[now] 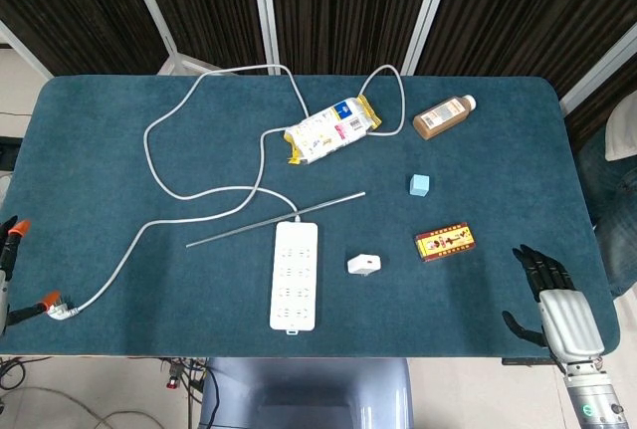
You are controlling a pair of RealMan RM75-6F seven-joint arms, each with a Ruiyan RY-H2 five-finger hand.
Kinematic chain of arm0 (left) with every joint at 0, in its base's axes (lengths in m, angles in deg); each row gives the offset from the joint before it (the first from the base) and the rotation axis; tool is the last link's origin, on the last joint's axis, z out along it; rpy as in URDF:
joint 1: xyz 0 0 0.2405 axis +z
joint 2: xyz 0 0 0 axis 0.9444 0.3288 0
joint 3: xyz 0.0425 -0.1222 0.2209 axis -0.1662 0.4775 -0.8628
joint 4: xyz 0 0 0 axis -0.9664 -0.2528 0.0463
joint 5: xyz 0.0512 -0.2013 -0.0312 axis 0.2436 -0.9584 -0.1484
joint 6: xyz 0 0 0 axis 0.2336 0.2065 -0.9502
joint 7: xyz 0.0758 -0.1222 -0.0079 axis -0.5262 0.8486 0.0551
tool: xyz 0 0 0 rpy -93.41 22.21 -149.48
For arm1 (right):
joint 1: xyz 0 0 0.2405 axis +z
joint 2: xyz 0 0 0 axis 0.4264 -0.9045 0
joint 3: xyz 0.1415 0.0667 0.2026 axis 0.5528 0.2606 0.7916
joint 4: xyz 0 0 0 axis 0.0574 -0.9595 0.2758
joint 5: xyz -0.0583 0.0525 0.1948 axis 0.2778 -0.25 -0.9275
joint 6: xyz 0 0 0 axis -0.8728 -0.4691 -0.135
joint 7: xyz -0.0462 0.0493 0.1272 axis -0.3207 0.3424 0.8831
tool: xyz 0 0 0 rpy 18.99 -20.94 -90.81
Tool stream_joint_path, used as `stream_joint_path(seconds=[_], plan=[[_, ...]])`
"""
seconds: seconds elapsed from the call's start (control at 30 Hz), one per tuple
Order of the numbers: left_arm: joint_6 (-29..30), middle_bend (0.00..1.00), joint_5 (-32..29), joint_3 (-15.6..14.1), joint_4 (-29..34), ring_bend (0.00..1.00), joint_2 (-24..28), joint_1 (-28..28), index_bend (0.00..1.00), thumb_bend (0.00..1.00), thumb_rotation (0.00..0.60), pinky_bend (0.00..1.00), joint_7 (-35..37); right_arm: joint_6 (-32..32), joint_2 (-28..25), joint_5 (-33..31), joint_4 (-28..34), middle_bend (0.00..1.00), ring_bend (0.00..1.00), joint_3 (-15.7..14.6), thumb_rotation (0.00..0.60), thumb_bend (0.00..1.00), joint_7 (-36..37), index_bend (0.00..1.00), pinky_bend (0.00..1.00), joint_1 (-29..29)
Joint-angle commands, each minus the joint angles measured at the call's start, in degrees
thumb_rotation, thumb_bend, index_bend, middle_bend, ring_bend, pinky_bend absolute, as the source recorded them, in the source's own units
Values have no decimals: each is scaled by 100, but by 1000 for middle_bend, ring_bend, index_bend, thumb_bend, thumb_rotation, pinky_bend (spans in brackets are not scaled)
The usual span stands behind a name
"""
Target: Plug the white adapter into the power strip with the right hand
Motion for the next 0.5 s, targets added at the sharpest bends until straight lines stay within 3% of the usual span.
stream_joint_path(seconds=[0.03,0.13,0.37,0.5], plan=[[-53,0,18,-21,1,0,-9,-24,88,86,600,0,-22,560,-180,-204,303,66,74,75,600,350,544,0,73,344],[-44,0,-48,13,-4,0,-13,-18,88,86,600,0,-24,1010,-214,-274,540,66,74,291,600,349,428,0,69,757],[-93,0,-67,8,5,0,-12,-35,92,86,600,0,-54,1520,-113,-600,819,66,74,400,600,349,-224,0,69,1122],[-92,0,-79,11,8,0,-6,-31,95,86,600,0,-46,2040,204,-861,976,66,74,521,600,349,-738,0,69,1564]])
